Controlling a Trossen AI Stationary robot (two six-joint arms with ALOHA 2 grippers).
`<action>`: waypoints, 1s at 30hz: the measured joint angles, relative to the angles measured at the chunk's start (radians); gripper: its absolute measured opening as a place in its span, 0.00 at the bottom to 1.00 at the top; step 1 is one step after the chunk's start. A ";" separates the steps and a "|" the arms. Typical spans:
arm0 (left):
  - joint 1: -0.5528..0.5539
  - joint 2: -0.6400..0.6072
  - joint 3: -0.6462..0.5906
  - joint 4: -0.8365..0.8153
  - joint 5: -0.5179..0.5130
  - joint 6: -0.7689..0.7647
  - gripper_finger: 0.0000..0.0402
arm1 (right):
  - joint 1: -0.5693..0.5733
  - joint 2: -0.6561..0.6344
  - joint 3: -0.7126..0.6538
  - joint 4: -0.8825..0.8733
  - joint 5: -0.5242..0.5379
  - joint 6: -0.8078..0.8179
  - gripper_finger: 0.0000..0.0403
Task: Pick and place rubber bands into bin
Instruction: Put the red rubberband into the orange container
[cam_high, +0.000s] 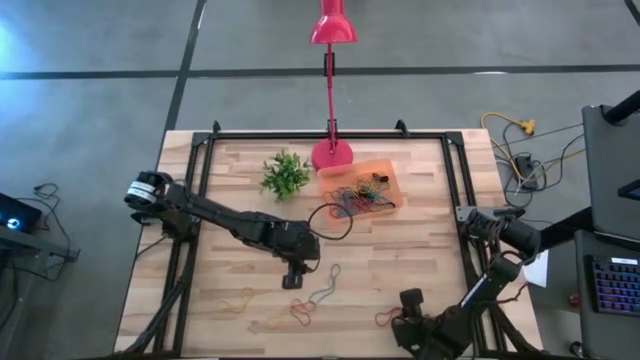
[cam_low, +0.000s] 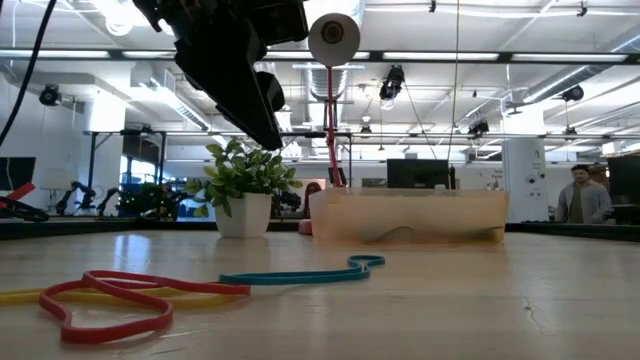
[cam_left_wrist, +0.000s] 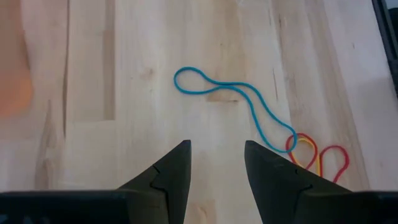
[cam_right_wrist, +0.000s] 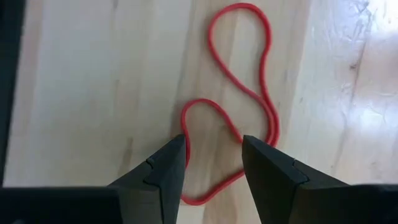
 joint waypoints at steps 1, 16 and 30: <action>-0.003 0.000 0.000 0.000 0.000 0.000 0.33 | -0.006 0.000 -0.004 0.002 0.000 -0.001 0.37; -0.029 0.000 0.000 0.003 -0.003 -0.002 0.33 | -0.099 -0.005 -0.009 0.010 -0.128 -0.062 0.37; -0.029 0.001 0.000 0.027 -0.004 0.002 0.33 | -0.177 -0.007 -0.015 0.033 -0.259 -0.152 0.35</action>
